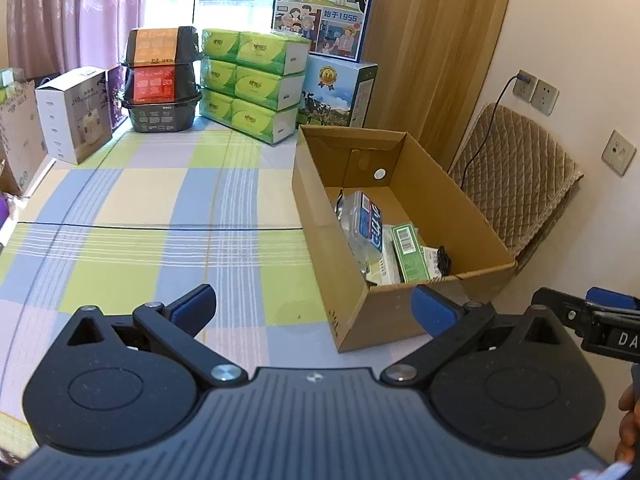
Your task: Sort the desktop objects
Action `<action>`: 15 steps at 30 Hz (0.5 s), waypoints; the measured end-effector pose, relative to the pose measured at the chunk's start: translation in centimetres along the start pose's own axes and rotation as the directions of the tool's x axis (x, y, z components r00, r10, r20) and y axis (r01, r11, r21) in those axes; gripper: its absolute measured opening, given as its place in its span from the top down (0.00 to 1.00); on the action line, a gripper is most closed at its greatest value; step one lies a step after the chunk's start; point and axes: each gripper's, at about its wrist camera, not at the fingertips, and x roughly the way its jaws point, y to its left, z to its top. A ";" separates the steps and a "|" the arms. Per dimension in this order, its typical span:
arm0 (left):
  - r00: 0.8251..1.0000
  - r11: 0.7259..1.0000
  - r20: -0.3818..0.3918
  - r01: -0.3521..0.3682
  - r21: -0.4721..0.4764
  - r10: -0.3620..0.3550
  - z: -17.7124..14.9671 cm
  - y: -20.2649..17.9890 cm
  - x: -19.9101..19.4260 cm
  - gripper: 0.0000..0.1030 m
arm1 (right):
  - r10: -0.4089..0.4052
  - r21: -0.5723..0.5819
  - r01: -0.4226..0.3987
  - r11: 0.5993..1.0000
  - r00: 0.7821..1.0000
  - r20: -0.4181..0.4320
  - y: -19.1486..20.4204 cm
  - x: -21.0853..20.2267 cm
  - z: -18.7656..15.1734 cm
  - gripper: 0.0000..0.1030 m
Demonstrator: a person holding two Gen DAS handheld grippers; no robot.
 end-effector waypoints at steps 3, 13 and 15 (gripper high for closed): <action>1.000 1.000 0.001 -0.012 0.014 0.012 -0.2 -0.3 -1.0 0.01 | 0.004 -0.002 -0.004 1.000 1.000 0.001 0.3 -0.9 -0.3 0.02; 0.999 1.000 0.034 -0.020 -0.007 0.020 -0.8 -1.1 -4.4 0.01 | 0.011 -0.013 -0.010 1.000 0.999 0.034 1.0 -4.1 -0.5 0.02; 0.999 1.000 0.045 -0.022 -0.008 0.023 -0.9 -1.2 -5.1 0.01 | 0.007 -0.017 -0.007 1.000 0.999 0.041 1.1 -4.8 -0.4 0.02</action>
